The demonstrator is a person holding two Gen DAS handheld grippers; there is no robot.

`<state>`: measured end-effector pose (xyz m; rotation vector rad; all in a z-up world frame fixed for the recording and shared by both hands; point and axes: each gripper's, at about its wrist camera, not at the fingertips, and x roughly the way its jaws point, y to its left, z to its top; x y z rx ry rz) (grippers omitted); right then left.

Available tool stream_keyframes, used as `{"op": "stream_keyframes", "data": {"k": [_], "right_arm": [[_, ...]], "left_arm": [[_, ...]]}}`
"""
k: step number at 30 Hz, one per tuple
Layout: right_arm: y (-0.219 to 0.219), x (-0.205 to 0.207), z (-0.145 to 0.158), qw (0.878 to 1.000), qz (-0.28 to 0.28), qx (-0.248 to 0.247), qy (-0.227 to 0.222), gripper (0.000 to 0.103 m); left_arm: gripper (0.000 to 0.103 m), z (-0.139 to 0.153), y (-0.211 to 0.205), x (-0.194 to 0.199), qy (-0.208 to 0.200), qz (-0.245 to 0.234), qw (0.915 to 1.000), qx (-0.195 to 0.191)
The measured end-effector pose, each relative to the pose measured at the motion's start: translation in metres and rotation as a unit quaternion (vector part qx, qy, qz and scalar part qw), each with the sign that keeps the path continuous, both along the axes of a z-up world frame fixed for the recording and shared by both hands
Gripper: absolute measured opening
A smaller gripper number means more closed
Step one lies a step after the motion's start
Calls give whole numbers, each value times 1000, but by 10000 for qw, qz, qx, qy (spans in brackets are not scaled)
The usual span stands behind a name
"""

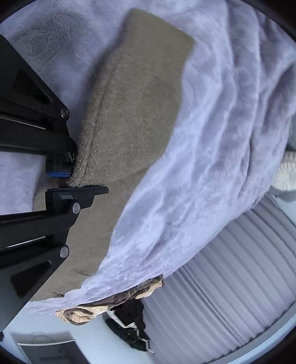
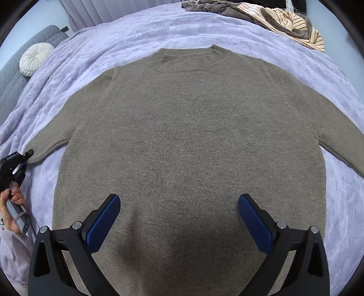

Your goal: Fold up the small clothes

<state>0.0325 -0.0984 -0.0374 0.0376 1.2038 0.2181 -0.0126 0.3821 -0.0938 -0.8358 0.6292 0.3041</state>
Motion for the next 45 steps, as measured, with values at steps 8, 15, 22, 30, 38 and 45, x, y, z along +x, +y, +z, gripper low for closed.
{"op": "stream_keyframes", "data": {"k": [8,15,22,30,38,45], "right_arm": [[-29,-3,12,9976,-216,568,-330,103],[-98,-3,9,9910,-983,833,-350,103],[-147,-5,-4,9859,-1449,795,-262,103],[-96,25,15,9951,-393,364,-828,103],[68,45,17,9465,2263,-1319,-1884,102],[123,80,-26,9223,2733,-2185,-1643,9]], "left_arm": [[7,87,-137,79,-891,-1831,9761,758],[7,84,-303,143,-533,-3223,9376,1189],[82,38,-370,135,285,-3523,9135,2015],[82,56,-272,91,110,-2849,9418,1782],[82,-8,-168,72,1059,-1448,9799,874],[82,-22,-168,74,999,-1415,9804,939]]}}
